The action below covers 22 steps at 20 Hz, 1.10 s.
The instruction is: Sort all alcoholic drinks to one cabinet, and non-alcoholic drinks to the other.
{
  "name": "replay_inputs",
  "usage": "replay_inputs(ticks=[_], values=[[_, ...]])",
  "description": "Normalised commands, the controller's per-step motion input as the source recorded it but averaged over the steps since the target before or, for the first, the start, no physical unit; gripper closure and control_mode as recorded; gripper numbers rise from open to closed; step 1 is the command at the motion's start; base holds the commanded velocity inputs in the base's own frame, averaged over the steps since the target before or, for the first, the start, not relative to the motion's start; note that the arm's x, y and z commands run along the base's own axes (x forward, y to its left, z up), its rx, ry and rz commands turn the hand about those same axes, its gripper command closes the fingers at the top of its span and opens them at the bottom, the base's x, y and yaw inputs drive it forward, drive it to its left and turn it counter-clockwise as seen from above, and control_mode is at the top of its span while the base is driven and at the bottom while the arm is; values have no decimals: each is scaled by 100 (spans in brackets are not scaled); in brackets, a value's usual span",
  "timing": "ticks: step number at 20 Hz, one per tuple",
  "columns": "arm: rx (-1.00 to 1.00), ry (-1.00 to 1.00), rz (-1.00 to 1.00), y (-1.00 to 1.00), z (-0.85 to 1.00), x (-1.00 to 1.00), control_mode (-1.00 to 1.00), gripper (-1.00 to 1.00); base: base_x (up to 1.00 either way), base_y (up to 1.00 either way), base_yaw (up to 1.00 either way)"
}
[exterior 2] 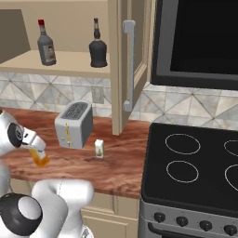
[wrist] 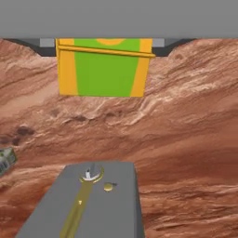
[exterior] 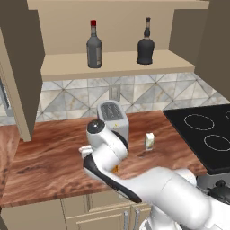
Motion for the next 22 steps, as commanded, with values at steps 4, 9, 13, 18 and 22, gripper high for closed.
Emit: replay_inputs(ticks=[4, 9, 13, 18, 22], values=[[0, -21, 37, -41, 23, -42, -100, 100, 0, 0, 0], [2, -16, 36, -38, 27, -39, -100, 100, 0, 0, 0], [8, -3, 26, -27, 48, -22, -100, 100, 0, 0, 0], [12, 4, 19, -14, 65, -12, -100, 100, 0, 0, 0], [10, 8, 14, -11, 66, -14, -100, 100, 0, 0, 0]])
